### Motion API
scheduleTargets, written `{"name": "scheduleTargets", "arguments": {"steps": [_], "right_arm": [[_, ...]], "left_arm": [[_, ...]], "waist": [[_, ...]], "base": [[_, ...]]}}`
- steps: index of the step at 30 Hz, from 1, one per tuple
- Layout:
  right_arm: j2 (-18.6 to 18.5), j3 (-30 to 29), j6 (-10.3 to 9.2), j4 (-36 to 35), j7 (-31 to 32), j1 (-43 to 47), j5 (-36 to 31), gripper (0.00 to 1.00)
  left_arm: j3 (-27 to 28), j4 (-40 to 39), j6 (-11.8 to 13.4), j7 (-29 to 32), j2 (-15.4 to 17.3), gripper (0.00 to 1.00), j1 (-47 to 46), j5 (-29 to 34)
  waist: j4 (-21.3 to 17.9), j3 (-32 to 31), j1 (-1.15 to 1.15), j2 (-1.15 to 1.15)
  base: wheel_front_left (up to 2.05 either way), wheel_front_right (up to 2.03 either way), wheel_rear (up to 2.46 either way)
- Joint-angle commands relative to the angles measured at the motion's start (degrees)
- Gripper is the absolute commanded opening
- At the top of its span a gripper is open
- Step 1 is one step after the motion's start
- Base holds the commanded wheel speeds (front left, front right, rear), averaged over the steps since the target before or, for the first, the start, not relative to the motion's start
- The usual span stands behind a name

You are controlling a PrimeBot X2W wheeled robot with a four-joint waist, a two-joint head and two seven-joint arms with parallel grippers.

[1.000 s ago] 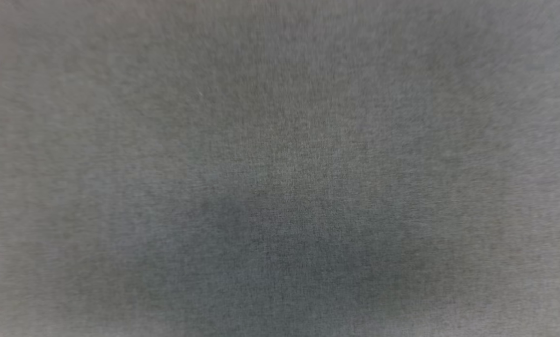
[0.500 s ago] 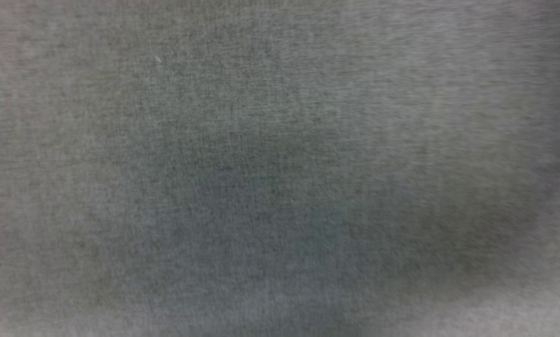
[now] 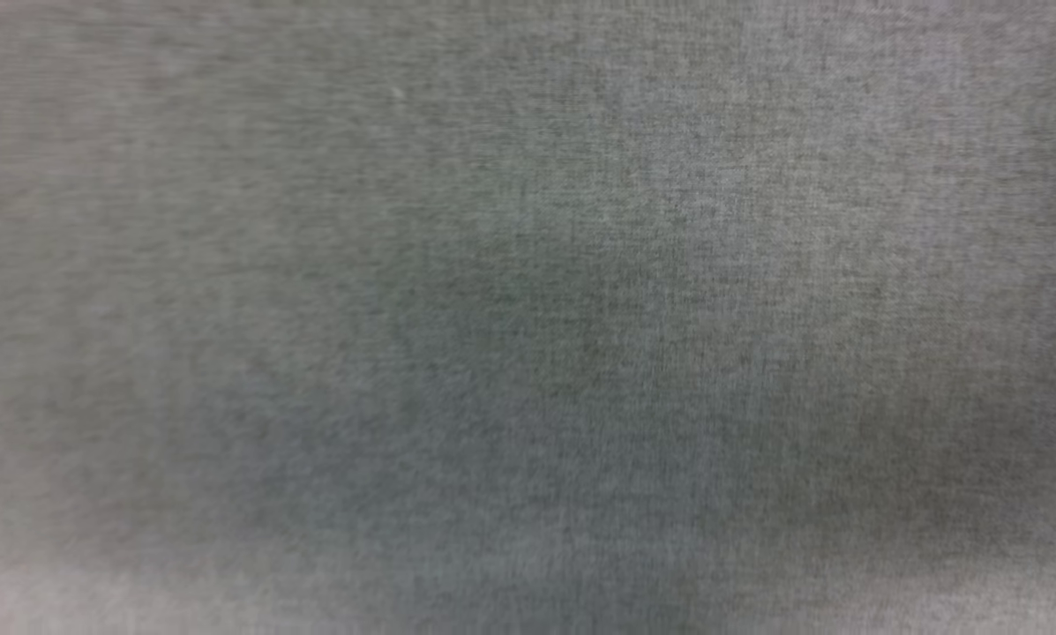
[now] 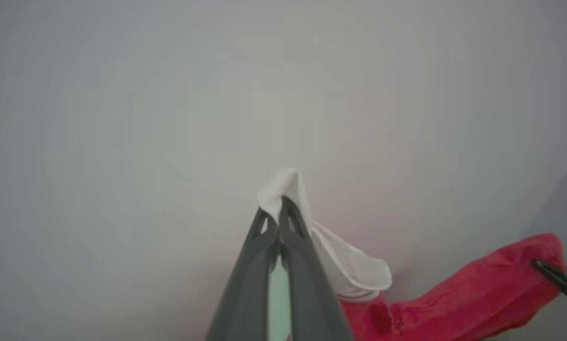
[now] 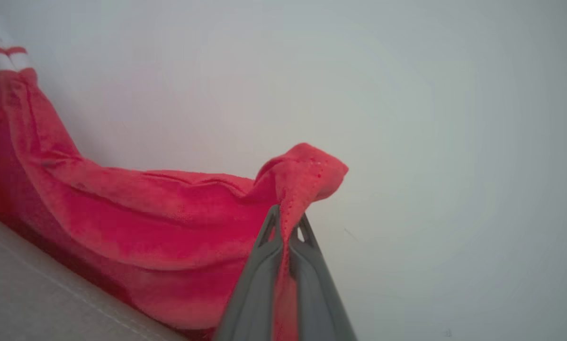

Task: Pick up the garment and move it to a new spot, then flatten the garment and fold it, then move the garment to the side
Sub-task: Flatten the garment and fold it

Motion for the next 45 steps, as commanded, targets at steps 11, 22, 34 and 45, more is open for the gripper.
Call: {"name": "scheduleTargets", "arguments": {"steps": [11,22,34,45], "right_arm": [[-5.45,16.39,-0.06,4.85,0.29,11.81,17.32,0.0],[-18.21,32.4,-0.06,-9.63,7.36,30.41,40.91,0.0],[-34.21,38.6,-0.06,-28.28,10.95,49.5,54.48,0.0],[-43.02,36.51,-0.07,-40.0,13.08,65.8,58.4,0.0]], "left_arm": [[-8.58,-10.03,-0.15,5.45,7.39,0.0,15.92,-6.59],[-13.74,-25.79,1.33,6.18,17.05,0.0,34.6,-10.35],[-16.67,-55.76,16.26,2.82,32.2,0.0,58.42,-15.1],[-20.57,-71.01,27.85,-0.13,38.99,0.0,75.06,-20.27]], "waist": [[4.7,-17.12,0.0,0.0],[6.02,-27.37,0.0,0.0],[6.99,-32.61,0.0,0.0],[8.13,-34.43,0.0,0.0]], "base": [[0.0,0.0,0.0],[0.0,0.0,0.0],[0.0,0.0,0.0],[0.0,0.0,0.0]]}}
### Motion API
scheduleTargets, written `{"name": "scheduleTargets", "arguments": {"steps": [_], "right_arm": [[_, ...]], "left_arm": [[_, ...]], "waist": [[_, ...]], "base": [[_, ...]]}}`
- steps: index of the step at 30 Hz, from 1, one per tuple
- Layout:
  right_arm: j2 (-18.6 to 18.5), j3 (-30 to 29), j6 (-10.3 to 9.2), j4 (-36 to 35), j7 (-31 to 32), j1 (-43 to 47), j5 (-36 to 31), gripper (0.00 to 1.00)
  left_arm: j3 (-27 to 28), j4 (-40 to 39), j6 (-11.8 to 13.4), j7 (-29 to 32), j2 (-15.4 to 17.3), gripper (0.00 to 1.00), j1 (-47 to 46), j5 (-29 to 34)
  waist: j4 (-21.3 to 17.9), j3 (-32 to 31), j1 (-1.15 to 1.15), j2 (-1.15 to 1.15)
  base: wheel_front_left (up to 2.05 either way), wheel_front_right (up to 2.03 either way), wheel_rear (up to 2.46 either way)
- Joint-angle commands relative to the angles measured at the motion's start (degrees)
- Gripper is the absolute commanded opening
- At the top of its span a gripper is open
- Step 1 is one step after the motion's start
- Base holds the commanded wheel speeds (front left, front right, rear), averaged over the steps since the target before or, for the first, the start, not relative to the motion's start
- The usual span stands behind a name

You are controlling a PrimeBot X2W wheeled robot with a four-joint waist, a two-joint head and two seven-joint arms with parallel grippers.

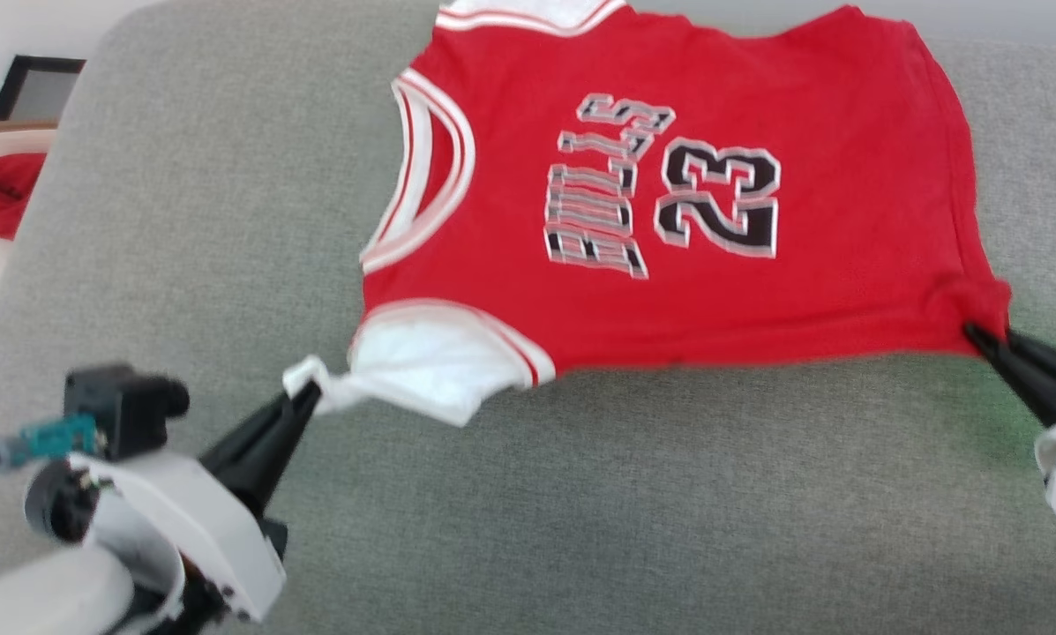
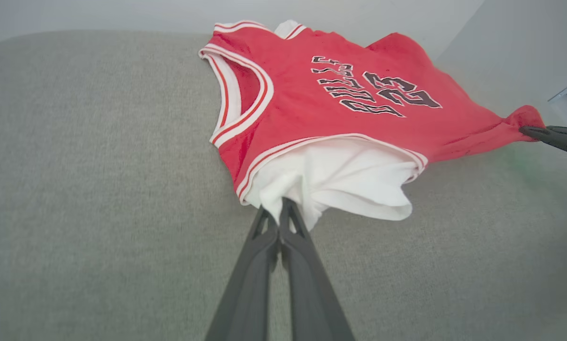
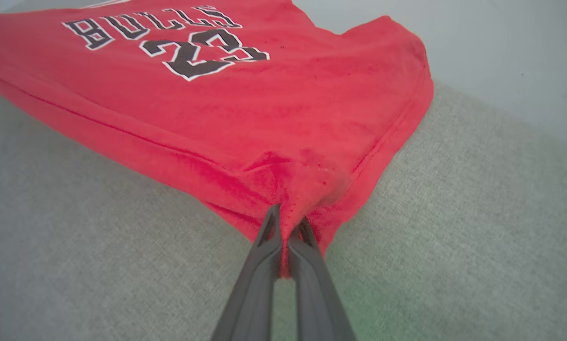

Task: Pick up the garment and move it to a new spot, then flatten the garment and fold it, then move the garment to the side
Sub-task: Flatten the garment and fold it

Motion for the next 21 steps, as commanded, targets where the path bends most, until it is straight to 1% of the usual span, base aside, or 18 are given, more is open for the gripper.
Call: {"name": "scheduleTargets", "arguments": {"steps": [1,6,8,14,16,19,21], "right_arm": [[-1.18,-1.13,-0.08,-1.43,0.34,3.07,0.71,0.0],[-2.83,-4.91,-0.08,-6.19,1.4,11.81,2.78,0.0],[-3.12,-6.46,-0.08,-7.58,1.88,15.66,3.36,0.0],[-1.73,-11.93,-0.07,-11.59,3.95,24.99,3.59,0.0],[-1.27,-13.87,-0.07,-13.3,5.34,26.84,3.26,0.0],[-0.57,-17.13,-0.07,-15.44,7.58,28.73,2.51,0.0],[0.26,-19.68,-0.07,-16.71,8.81,29.14,1.73,0.0]], "left_arm": [[-0.04,-1.06,1.59,-0.7,0.63,0.0,2.47,-0.97],[0.31,-4.06,5.67,-1.84,1.0,0.0,9.28,-3.61],[0.72,-5.35,6.63,-2.17,0.43,0.0,11.78,-4.86],[3.2,-8.63,9.86,-2.39,1.11,0.0,18.85,-7.17],[4.0,-9.66,10.88,-2.4,1.76,0.0,20.29,-7.36],[5.26,-11.54,12.19,-2.38,3.37,0.0,20.25,-5.63],[5.93,-12.52,12.99,-2.38,5.02,0.0,19.03,-3.9]], "waist": [[0.43,-0.19,0.0,0.0],[0.61,-0.2,0.0,0.0],[0.75,-0.33,0.0,0.0],[-0.03,0.22,0.0,0.0],[-0.45,0.6,0.0,0.0],[-1.01,1.09,0.0,0.0],[-1.4,1.42,0.0,0.0]], "base": [[0.0,0.0,0.0],[0.0,0.0,0.0],[0.0,0.0,0.0],[0.0,0.0,0.0],[0.0,0.0,0.0],[0.0,0.0,0.0],[0.0,0.0,0.0]]}}
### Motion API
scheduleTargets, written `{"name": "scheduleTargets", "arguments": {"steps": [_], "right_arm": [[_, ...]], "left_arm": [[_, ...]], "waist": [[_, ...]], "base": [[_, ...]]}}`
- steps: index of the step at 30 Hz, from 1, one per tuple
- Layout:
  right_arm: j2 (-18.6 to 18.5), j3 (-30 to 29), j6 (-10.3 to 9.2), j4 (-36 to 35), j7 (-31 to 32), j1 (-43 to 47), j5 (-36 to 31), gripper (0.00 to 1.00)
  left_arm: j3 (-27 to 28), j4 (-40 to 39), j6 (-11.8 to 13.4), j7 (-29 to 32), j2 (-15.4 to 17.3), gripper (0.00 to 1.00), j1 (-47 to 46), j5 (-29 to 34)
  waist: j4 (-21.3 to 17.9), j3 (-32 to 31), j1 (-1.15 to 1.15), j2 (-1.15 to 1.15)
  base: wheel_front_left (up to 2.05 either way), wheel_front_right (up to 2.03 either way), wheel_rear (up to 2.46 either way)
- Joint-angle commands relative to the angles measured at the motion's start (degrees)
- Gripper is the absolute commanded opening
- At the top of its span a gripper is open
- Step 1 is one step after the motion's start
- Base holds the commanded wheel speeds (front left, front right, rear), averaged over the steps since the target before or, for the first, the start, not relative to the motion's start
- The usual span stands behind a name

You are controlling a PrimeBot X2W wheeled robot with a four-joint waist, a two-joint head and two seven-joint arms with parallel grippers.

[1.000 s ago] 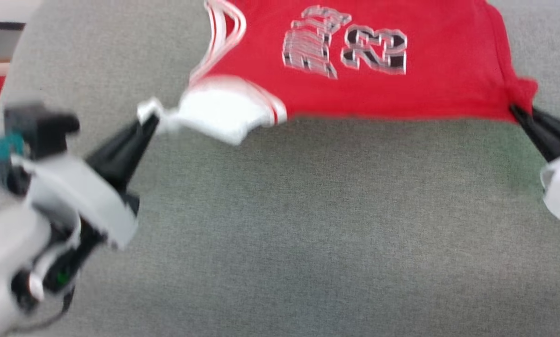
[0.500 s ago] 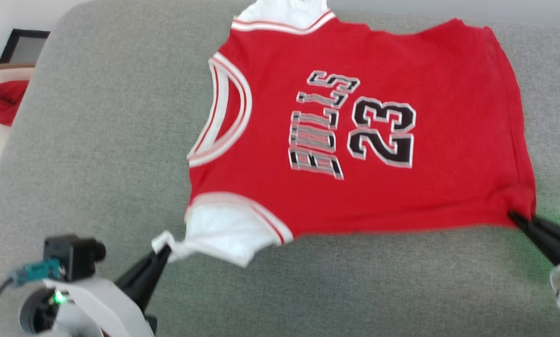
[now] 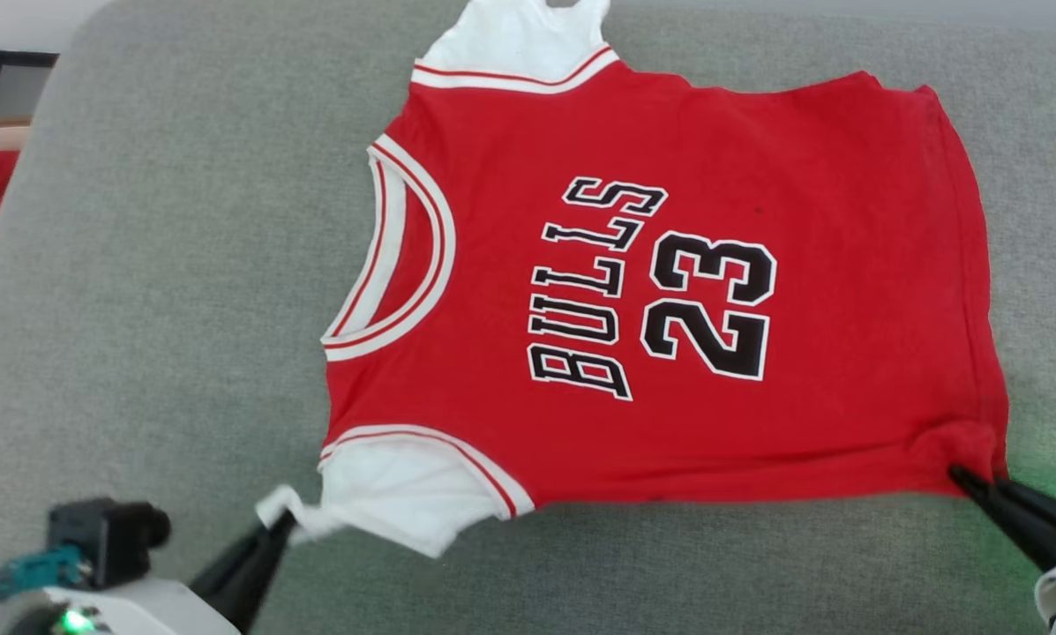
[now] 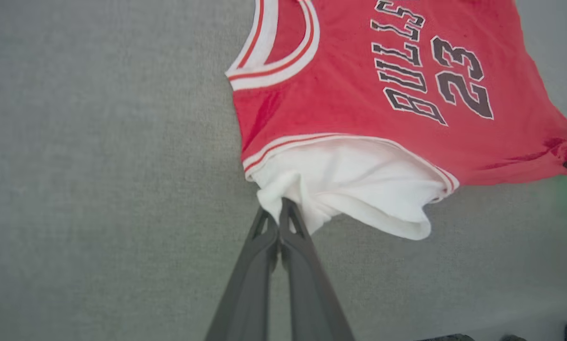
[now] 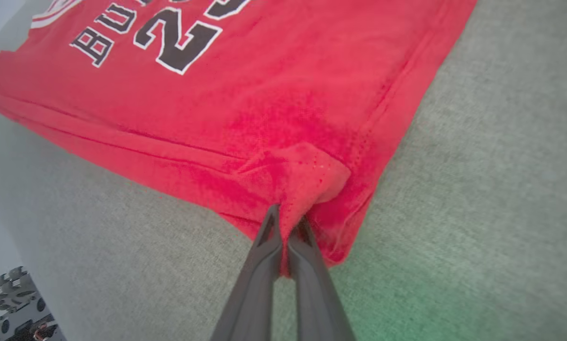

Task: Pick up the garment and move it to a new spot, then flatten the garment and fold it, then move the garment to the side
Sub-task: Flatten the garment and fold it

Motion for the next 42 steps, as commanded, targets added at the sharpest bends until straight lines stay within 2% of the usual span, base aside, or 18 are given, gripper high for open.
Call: {"name": "scheduleTargets", "arguments": {"steps": [1,5,7,10,15,20,21,25,31,32,35,37,38,39,40,41,42], "right_arm": [[0.92,-2.7,-0.07,-0.95,1.36,0.5,-1.15,0.0],[3.21,-7.08,-0.07,-2.52,5.01,-1.29,-3.9,0.0],[4.6,-8.82,-0.07,-2.86,6.9,-2.69,-5.58,0.0],[6.65,-10.31,-0.07,-2.79,9.73,-5.42,-8.01,0.0],[10.18,-11.18,-0.07,-0.62,13.51,-11.04,-11.12,0.0],[12.84,-9.8,-0.07,2.88,15.96,-16.38,-13.39,0.0],[12.84,-9.8,-0.07,2.88,15.96,-16.38,-13.39,0.0],[14.67,-8.24,-0.07,6.12,16.71,-19.82,-13.99,0.0],[15.89,-5.25,-0.07,10.54,18.19,-23.78,-13.01,0.0],[15.93,-4.85,-0.07,11.09,18.25,-24.4,-12.79,0.0],[16.08,-3.99,-0.07,12.34,18.53,-25.86,-12.37,0.02],[15.82,-3.29,-0.07,12.99,19.32,-26.29,-11.85,0.24],[15.72,-3.18,-0.07,13.18,19.57,-26.46,-11.62,0.35],[15.54,-3.15,-0.07,13.35,19.87,-26.61,-11.45,0.45],[15.4,-3.14,-0.07,13.48,20.09,-26.72,-11.33,0.68],[15.27,-3.15,-0.07,13.53,20.35,-26.68,-11.11,0.91],[15.02,-3.15,-0.06,13.47,20.44,-26.7,-11.07,1.0]], "left_arm": [[0.85,-0.67,1.13,-0.07,1.99,0.0,-1.9,2.28],[2.14,-1.47,1.64,2.68,4.6,0.0,-6.73,6.21],[2.49,-0.85,0.93,5.2,5.6,0.0,-10.09,9.05],[3.03,1.23,-1.22,9.63,5.18,0.0,-15.49,12.47],[2.81,8.43,-7.45,17.35,1.16,0.0,-24.36,16.46],[1.67,18.68,-14.21,22.91,-5.01,0.0,-30.87,17.6],[1.67,18.68,-14.21,22.91,-5.01,0.0,-30.87,17.6],[0.62,27.22,-18.81,25.57,-9.94,0.0,-33.64,16.58],[-0.82,38.03,-24.52,28.55,-15.18,0.0,-35.98,14.94],[-0.85,39.44,-25.2,28.89,-15.92,0.03,-36.24,14.65],[-1.11,42.29,-26.77,29.44,-17.57,0.25,-36.98,14.03],[-1.14,43.58,-27.46,29.61,-18.27,0.43,-37.45,13.98],[-0.89,43.96,-27.67,29.26,-18.61,0.55,-37.59,13.69],[-0.7,44.32,-27.83,28.98,-18.86,0.82,-37.64,13.68],[-0.7,44.5,-27.99,28.69,-18.9,1.0,-37.64,13.93],[-0.58,44.43,-28.04,28.42,-19.1,1.0,-37.46,13.73],[-0.4,44.29,-28.11,28.02,-19.21,1.0,-37.14,13.37]], "waist": [[-0.68,0.64,0.0,0.0],[-1.47,1.39,0.0,0.0],[-1.86,1.74,0.0,0.0],[-2.45,2.47,0.0,0.0],[-3.28,3.84,0.0,0.0],[-3.93,5.36,0.0,0.0],[-3.93,5.36,0.0,0.0],[-4.34,6.25,0.0,0.0],[-4.4,7.03,0.0,0.0],[-4.36,7.06,0.0,0.0],[-4.15,6.94,0.0,0.0],[-3.88,6.49,0.0,0.0],[-3.73,6.17,0.0,0.0],[-3.58,5.8,0.0,0.0],[-3.47,5.39,0.0,0.0],[-3.32,4.91,0.0,0.0],[-3.17,4.45,0.0,0.0]], "base": [[0.0,0.0,0.0],[0.0,0.0,0.0],[0.0,0.0,0.0],[0.0,0.0,0.0],[0.0,0.0,0.0],[0.0,0.0,0.0],[0.0,0.0,0.0],[0.0,0.0,0.0],[0.0,0.0,0.0],[0.0,0.0,0.0],[0.0,0.0,0.0],[0.0,0.0,0.0],[0.0,0.0,0.0],[0.0,0.0,0.0],[0.0,0.0,0.0],[0.0,0.0,0.0],[0.0,0.0,0.0]]}}
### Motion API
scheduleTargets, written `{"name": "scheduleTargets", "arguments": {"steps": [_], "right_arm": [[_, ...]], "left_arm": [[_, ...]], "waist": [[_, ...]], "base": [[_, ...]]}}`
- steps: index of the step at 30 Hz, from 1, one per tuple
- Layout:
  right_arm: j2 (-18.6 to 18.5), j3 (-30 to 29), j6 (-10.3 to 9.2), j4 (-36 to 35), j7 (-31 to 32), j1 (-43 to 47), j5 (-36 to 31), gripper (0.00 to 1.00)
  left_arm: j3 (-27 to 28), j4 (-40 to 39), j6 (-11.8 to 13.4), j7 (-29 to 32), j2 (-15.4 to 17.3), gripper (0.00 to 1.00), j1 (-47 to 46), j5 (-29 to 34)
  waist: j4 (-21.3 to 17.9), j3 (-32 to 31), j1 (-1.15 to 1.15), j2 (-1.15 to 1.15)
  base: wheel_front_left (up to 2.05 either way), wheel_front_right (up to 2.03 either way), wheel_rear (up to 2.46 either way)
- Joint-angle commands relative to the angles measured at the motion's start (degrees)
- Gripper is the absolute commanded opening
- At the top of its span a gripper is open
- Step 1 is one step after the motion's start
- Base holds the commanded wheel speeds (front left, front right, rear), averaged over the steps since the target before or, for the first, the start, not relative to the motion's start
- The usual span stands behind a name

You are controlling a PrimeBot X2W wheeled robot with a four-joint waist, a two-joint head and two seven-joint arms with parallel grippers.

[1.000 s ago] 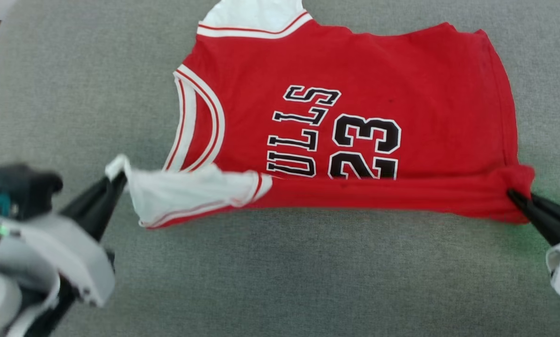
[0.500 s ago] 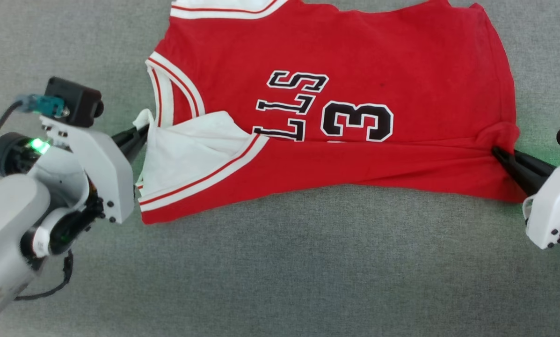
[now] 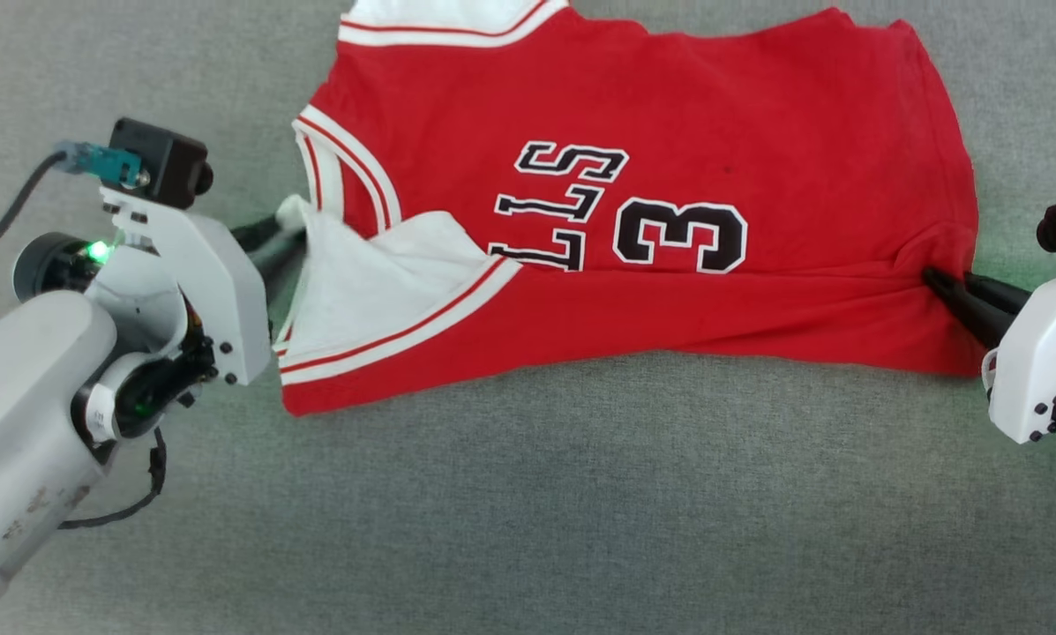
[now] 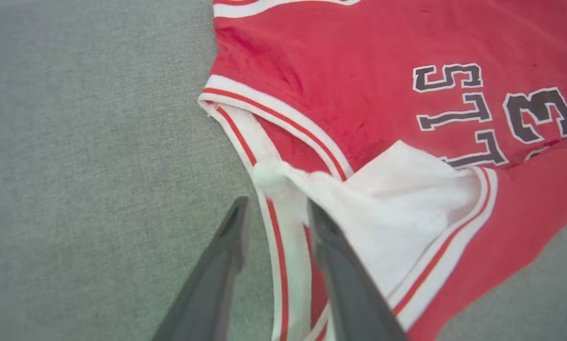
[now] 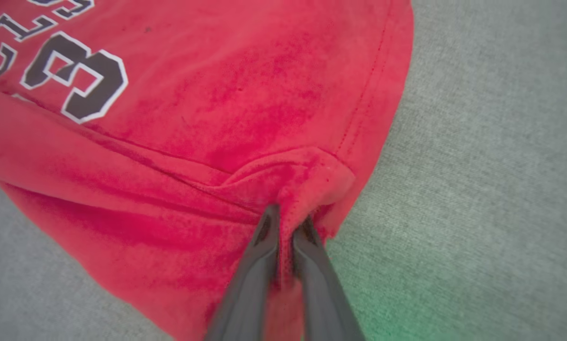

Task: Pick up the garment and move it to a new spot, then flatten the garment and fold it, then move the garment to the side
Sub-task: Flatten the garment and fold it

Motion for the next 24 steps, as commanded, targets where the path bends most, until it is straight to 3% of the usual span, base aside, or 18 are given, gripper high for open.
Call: {"name": "scheduleTargets", "arguments": {"steps": [1,11,24], "right_arm": [[-0.4,-0.05,-0.08,0.48,0.21,0.25,0.34,1.0],[0.0,-2.8,-0.07,-2.37,-2.55,2.6,-1.35,1.0],[4.45,-11.35,-0.07,-14.1,-17.32,11.2,-11.55,1.0]], "left_arm": [[0.04,-0.21,0.03,-0.5,0.05,1.0,0.28,0.15],[0.87,-5.42,2.31,-4.53,1.95,1.0,4.07,-0.1],[1.45,-16.12,9.75,-5.72,6.6,1.0,10.67,-2.83]], "waist": [[0.59,-1.44,0.0,0.0],[2.06,-6.49,0.0,0.0],[0.48,-10.64,0.0,0.0]], "base": [[0.0,0.0,0.0],[0.0,0.0,0.0],[0.0,0.0,0.0]]}}
